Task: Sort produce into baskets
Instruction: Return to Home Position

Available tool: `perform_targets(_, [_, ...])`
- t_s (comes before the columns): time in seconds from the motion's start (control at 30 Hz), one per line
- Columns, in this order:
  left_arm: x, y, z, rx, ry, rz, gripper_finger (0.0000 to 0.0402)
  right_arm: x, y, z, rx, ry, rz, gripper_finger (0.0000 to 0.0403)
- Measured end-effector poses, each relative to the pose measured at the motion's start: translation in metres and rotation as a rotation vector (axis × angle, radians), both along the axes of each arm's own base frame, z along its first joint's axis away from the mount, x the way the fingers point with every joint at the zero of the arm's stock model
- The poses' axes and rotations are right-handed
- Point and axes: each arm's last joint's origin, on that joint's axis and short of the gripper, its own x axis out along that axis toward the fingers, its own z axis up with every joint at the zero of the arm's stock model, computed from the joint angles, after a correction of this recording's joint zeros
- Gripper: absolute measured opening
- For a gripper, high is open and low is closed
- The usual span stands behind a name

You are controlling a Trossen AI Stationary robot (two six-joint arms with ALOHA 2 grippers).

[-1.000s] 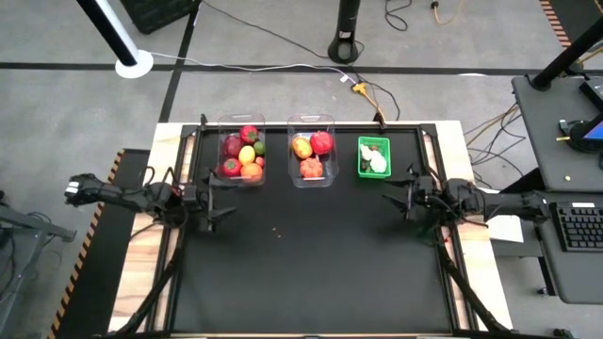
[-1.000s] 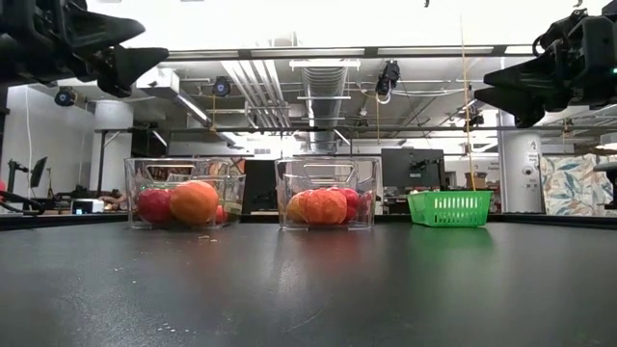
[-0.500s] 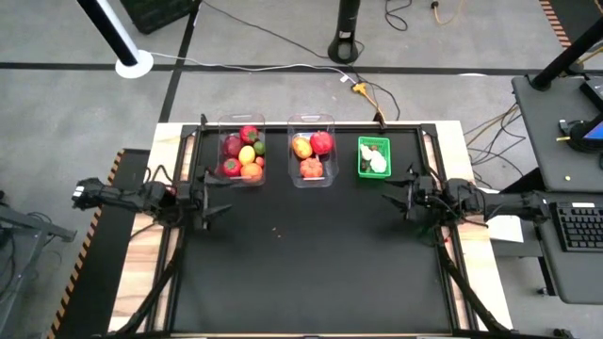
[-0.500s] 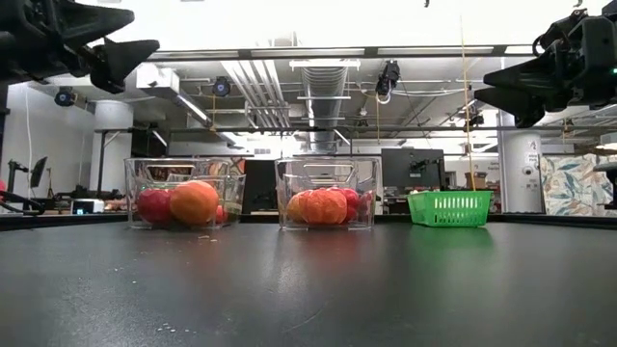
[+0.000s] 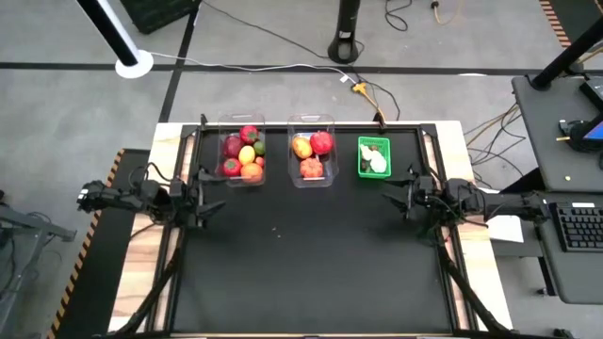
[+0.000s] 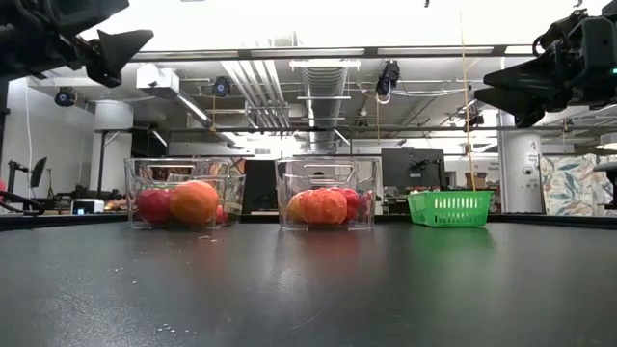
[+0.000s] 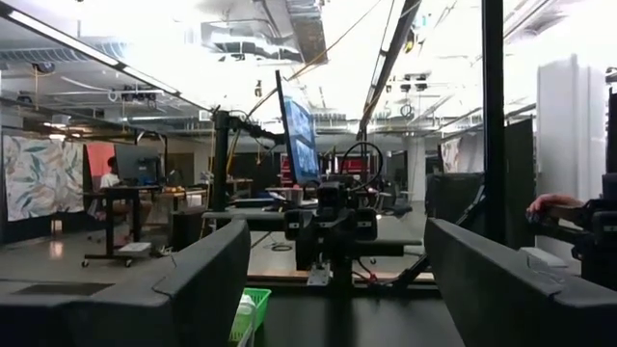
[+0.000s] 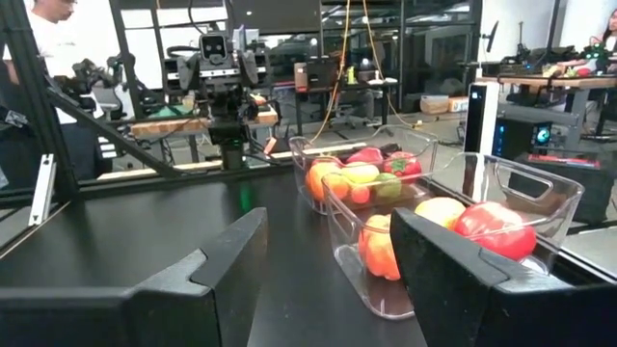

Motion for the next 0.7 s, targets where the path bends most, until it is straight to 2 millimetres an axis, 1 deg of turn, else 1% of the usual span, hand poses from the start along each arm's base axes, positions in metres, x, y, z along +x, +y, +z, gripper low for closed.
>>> perform_targets(0.4, [0.004, -0.001, -0.015, 0.031, 0.163, 0.0, 0.0292, 0.0, 0.0, 0.0, 0.0, 0.0, 0.0, 0.0212])
perform_targets(0.7, [0.005, -0.001, -0.017, 0.033, 0.175, 0.0, 0.0292, 0.0, 0.0, 0.0, 0.0, 0.0, 0.0, 0.0212])
